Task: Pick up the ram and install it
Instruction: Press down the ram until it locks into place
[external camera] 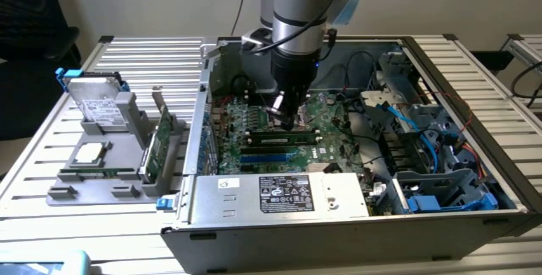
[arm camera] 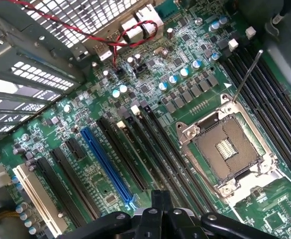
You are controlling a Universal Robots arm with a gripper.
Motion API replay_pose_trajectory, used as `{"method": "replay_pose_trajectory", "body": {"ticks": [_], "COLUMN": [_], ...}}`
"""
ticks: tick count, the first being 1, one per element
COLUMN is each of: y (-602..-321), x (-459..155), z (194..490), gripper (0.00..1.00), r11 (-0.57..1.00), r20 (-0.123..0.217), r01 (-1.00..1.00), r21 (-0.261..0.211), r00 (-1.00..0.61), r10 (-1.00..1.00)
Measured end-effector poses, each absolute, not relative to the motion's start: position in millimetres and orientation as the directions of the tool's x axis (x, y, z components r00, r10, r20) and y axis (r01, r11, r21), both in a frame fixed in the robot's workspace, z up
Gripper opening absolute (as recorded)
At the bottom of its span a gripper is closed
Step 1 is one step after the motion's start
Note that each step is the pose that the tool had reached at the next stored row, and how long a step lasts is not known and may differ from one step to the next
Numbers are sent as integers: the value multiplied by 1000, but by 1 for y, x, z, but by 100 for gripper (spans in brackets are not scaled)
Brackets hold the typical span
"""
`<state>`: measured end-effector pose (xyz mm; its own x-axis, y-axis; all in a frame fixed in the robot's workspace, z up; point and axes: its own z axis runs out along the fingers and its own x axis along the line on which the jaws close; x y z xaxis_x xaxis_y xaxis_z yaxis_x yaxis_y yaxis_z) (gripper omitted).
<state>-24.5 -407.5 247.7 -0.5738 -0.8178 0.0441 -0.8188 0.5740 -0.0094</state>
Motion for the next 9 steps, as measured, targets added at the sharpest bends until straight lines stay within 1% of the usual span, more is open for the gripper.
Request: {"method": "replay_pose_trajectory", "body": {"ticks": [9], "y": [-408], "x": [-24], "z": [248], "gripper": [11], "r11": [669], "r20": [44], "r01": [-743], "r21": [-9], "r00": [-669], "r10": [-742]}}
